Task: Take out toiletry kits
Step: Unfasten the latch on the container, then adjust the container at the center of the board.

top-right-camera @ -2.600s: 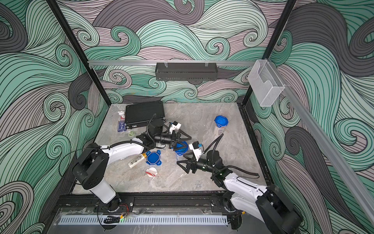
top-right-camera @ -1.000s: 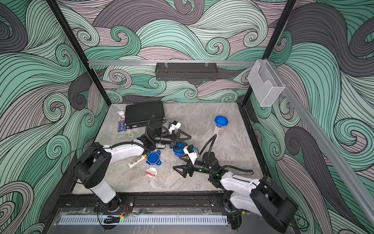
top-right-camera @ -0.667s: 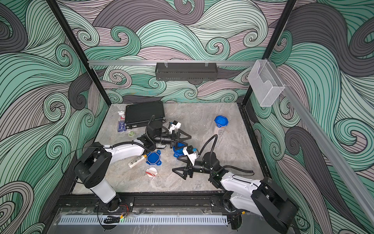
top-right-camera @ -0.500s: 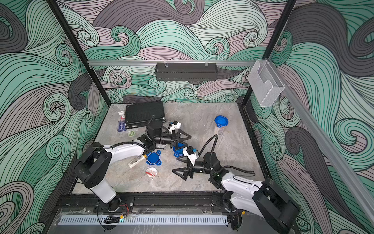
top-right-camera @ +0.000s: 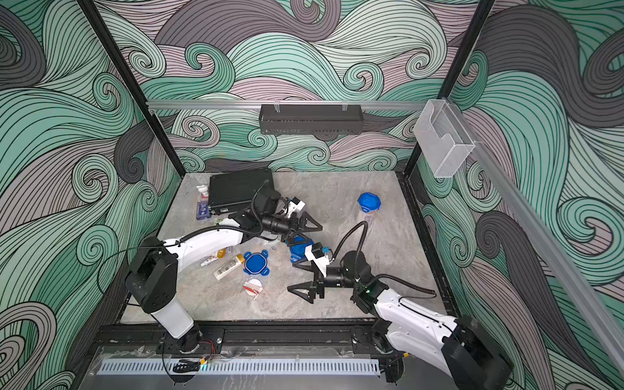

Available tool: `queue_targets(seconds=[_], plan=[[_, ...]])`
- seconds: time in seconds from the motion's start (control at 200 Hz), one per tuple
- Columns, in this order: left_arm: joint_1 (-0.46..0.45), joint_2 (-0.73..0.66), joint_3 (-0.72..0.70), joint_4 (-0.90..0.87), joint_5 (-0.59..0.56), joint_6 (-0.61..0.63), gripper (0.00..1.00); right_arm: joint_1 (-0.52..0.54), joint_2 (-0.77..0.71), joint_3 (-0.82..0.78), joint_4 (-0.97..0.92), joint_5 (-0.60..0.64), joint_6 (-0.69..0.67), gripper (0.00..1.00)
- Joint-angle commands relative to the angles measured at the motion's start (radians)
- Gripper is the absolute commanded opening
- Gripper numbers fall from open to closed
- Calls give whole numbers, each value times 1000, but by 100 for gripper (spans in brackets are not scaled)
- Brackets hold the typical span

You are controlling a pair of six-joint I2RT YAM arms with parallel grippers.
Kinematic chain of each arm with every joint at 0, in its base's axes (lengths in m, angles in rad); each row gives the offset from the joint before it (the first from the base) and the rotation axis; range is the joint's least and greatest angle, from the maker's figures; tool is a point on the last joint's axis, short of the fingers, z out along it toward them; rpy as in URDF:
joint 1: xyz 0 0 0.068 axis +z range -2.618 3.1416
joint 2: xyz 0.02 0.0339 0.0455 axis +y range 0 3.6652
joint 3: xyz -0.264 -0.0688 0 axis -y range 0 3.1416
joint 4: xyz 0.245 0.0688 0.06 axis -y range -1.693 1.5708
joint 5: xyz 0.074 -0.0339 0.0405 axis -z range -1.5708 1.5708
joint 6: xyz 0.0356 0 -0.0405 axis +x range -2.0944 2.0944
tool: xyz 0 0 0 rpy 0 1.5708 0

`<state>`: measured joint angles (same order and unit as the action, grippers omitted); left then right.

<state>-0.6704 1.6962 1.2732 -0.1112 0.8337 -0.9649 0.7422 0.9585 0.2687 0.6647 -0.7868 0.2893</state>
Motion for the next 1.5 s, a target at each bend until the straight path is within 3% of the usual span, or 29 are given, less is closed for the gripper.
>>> queue_targets(seconds=[0.0,0.16,0.305,0.48,0.585,0.645,0.746,0.966,1.226,1.496], plan=[[22,-22,109,-199,2,109,99,2,-37,24,-83,18,-11,94],[72,-128,119,-325,-32,204,99,-7,-173,69,-331,177,45,93],[125,-299,-1,-416,-104,284,97,-74,-306,146,-610,400,78,95],[147,-510,-241,-424,-182,308,89,-291,-193,252,-755,339,117,92],[144,-581,-363,-402,-174,308,82,-323,-71,320,-784,275,111,89],[141,-596,-422,-377,-159,305,70,-323,-20,350,-784,248,113,88],[125,-581,-488,-348,-134,315,60,-322,54,395,-800,214,116,85],[81,-435,-545,-170,-63,278,56,-316,141,406,-745,155,138,84],[63,-242,-519,-49,-45,278,57,-290,183,408,-712,109,152,84],[60,-153,-481,-5,-33,273,63,-256,183,409,-716,92,148,84]])
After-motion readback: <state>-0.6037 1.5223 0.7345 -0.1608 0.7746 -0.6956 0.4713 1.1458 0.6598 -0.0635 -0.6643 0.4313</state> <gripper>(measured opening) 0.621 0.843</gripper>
